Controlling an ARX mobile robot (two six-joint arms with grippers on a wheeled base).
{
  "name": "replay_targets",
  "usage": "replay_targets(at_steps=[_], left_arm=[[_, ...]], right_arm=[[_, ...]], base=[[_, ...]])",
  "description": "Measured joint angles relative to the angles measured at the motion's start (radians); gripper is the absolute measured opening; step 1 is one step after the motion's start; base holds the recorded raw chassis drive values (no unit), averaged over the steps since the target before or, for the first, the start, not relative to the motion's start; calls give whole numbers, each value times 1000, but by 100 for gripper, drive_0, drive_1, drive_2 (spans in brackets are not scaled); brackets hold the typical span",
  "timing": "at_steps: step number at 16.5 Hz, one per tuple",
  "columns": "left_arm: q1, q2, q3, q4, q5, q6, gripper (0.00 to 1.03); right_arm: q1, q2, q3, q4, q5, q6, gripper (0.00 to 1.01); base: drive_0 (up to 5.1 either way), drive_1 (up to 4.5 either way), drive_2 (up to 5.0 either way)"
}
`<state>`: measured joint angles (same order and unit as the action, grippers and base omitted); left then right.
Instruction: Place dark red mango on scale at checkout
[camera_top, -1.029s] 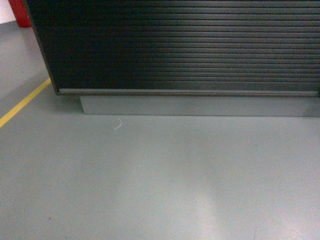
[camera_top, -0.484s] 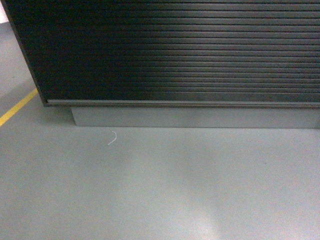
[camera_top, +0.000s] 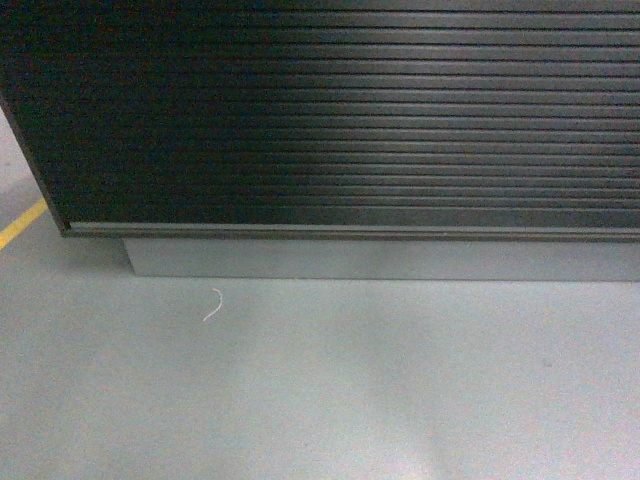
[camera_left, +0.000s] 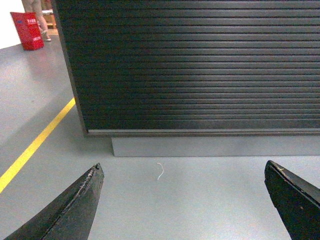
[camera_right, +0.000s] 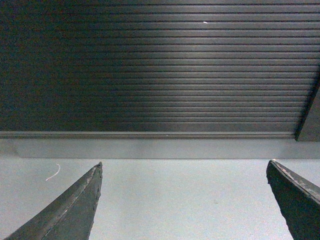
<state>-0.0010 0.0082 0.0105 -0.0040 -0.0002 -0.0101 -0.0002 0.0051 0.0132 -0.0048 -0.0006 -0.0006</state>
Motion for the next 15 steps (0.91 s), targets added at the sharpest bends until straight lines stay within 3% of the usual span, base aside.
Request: replay_targets(at_steps=[15], left_arm=[[0,0,0,0,0,0,98]], right_arm=[[0,0,0,1,0,0,98]], base=[[5,254,-245]])
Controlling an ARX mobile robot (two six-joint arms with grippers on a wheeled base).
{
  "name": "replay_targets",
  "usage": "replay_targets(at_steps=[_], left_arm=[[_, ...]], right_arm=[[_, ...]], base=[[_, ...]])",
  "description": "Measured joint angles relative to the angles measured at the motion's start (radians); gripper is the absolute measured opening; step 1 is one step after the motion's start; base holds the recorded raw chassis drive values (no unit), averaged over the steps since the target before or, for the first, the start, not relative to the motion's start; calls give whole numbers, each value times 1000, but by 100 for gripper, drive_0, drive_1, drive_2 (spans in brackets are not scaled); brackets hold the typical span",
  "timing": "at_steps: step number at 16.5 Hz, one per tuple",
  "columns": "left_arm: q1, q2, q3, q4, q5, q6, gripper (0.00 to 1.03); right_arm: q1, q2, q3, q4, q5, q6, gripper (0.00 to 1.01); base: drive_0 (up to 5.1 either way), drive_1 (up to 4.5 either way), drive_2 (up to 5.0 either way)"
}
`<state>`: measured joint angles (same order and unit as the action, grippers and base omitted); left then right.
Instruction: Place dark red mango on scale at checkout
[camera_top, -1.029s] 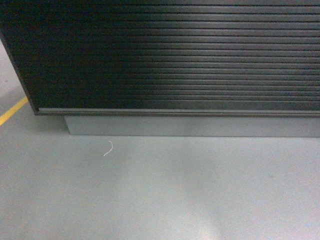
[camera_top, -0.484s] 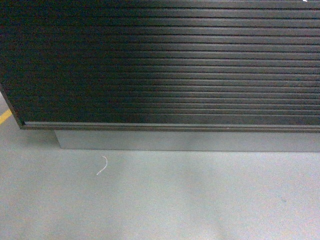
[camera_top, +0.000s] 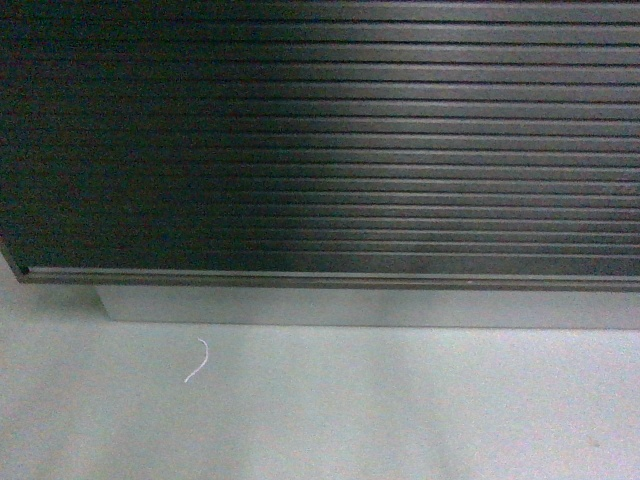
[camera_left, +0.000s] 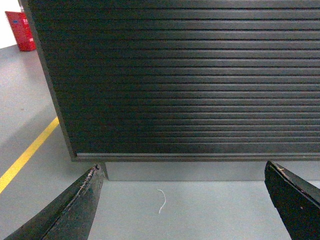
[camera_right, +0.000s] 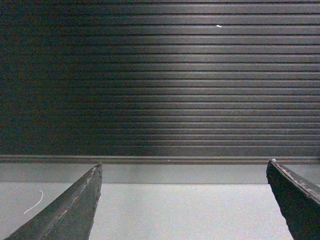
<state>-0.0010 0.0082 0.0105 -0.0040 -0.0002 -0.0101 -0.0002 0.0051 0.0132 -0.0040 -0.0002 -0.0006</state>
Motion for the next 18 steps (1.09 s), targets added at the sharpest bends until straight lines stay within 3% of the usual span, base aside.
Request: replay_targets(at_steps=[18], left_arm=[[0,0,0,1,0,0,98]], right_arm=[[0,0,0,0,0,0,98]], base=[[-11,224,-246]])
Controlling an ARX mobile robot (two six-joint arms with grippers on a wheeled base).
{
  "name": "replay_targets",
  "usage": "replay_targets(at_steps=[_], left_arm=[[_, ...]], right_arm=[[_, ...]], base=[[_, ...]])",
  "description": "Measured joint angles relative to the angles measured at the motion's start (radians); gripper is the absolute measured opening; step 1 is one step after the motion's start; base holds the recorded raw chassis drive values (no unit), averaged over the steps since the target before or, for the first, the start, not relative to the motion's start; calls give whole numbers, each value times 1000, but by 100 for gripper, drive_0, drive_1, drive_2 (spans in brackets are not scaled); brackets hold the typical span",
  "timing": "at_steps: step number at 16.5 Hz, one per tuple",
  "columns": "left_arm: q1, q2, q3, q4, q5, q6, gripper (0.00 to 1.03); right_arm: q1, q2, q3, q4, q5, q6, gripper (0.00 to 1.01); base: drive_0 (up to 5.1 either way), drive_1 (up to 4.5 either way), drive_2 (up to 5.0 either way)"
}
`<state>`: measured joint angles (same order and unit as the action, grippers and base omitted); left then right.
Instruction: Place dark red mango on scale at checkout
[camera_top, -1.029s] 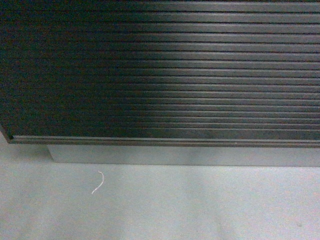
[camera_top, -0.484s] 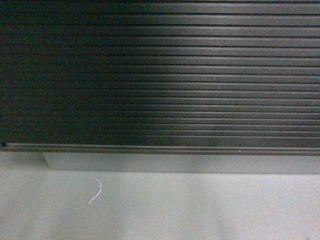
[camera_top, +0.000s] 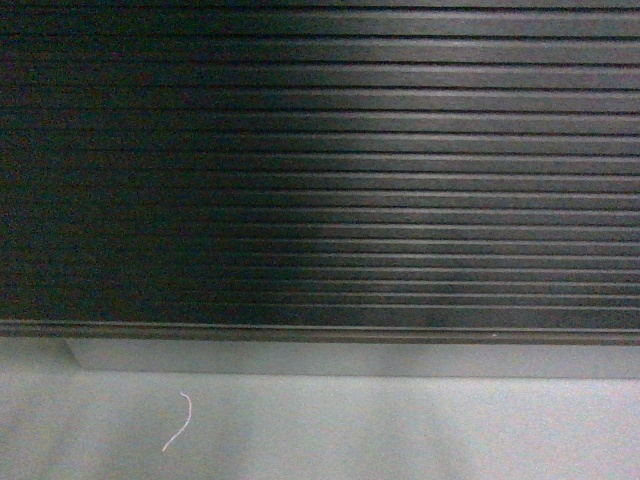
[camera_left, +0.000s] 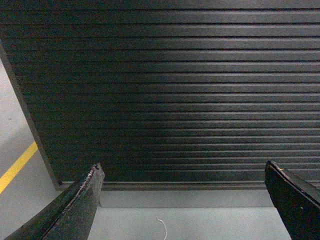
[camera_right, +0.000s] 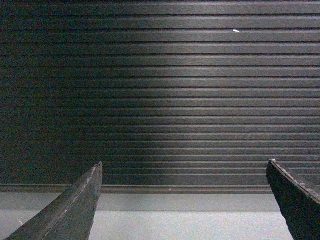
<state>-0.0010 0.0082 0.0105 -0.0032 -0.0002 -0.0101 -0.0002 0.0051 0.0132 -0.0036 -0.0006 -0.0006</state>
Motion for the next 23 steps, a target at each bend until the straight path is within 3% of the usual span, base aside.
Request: replay_targets(at_steps=[9,23], left_arm=[[0,0,0,0,0,0,98],[0,0,0,-5,0,0,98]], right_arm=[[0,0,0,0,0,0,98],[0,0,0,-4,0,0,98]], base=[[0,211,-211],[0,0,0]])
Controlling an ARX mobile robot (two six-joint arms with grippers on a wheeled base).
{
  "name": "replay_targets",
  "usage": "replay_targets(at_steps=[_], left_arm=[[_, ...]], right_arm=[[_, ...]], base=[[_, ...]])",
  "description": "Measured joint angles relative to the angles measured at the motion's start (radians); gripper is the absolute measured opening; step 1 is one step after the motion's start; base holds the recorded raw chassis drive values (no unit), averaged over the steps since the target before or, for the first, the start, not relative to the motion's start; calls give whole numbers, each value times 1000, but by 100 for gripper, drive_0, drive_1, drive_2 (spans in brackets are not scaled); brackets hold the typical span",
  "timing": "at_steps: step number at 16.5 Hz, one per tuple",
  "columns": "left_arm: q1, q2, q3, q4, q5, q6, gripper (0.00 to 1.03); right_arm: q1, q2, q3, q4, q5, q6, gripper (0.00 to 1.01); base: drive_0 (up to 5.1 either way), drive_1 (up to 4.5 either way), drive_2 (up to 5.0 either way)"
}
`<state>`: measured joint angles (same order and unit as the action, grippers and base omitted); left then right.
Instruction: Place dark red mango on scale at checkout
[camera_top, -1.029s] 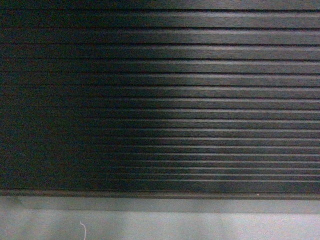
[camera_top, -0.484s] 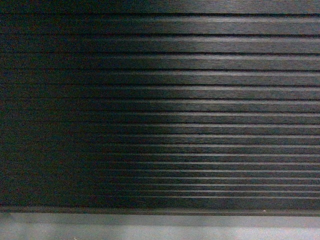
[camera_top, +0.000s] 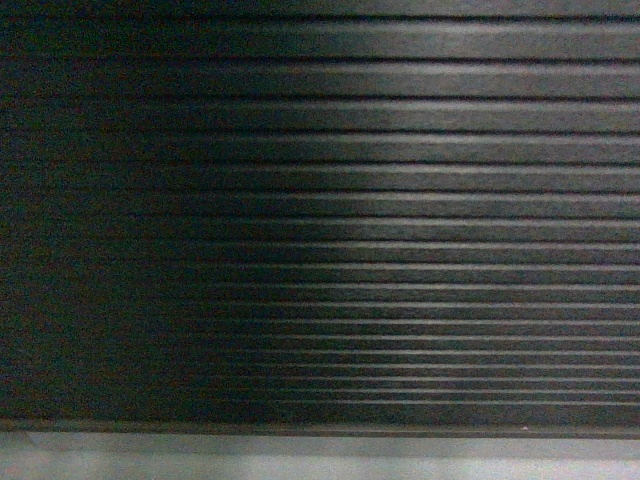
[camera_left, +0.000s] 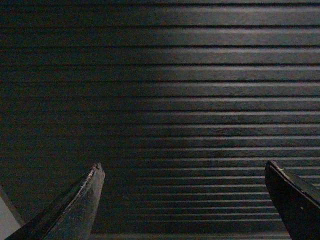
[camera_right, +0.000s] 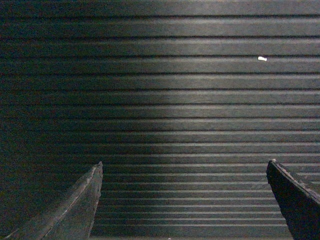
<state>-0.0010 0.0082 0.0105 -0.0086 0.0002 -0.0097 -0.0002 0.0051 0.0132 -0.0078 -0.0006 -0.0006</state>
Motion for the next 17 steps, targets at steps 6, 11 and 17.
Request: replay_targets(at_steps=[6,11,17], left_arm=[[0,0,0,5,0,4,98],[0,0,0,5,-1,4,98],[0,0,0,5,0,10,98]], right_arm=[[0,0,0,5,0,-1,98],[0,0,0,5,1,0,98],[0,0,0,3,0,0,98]], base=[[0,0,0],[0,0,0],[0,0,0]])
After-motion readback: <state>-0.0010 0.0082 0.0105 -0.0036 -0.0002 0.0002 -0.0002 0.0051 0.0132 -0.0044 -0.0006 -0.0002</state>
